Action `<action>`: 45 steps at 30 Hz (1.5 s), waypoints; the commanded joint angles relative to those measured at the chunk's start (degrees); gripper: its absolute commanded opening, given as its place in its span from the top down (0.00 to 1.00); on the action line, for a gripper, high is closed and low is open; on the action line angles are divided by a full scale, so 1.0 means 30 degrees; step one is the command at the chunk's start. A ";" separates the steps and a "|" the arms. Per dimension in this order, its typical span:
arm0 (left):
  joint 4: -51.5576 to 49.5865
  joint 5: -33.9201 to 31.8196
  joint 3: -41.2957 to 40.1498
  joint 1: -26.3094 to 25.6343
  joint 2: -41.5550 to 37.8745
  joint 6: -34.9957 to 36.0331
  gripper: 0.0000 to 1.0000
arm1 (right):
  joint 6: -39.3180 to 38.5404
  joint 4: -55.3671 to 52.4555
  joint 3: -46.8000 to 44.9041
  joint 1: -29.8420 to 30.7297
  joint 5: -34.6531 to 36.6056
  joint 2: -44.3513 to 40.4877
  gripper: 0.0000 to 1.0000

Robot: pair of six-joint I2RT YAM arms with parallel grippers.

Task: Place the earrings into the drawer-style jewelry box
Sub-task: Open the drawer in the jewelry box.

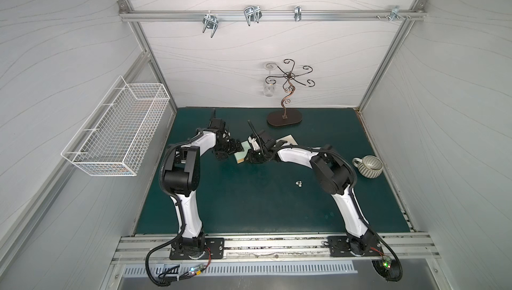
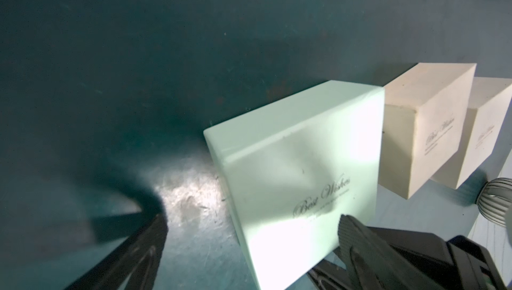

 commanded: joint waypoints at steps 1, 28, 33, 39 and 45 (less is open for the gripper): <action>-0.0157 -0.0014 0.0820 0.0062 0.0548 0.0101 0.01 | 0.0300 -0.0181 0.0404 0.0119 -0.0135 0.0409 0.71; -0.0389 -0.0295 0.1055 0.0057 0.1058 0.0099 0.01 | 0.0695 0.0513 -0.0174 0.0132 -0.0607 0.0202 1.00; -0.0383 -0.0382 0.1054 0.0062 0.1305 0.0011 0.01 | 0.0515 0.0522 -0.0574 0.0132 -0.0418 -0.0182 1.00; -0.0368 -0.0580 0.1051 0.0054 0.1424 -0.0038 0.01 | 0.0503 0.0581 -0.0990 0.0158 -0.0460 -0.0482 1.00; -0.0401 -0.0617 0.1150 0.0047 0.1629 -0.0006 0.01 | 0.0500 0.0756 -0.1630 0.0132 -0.0424 -0.0978 1.00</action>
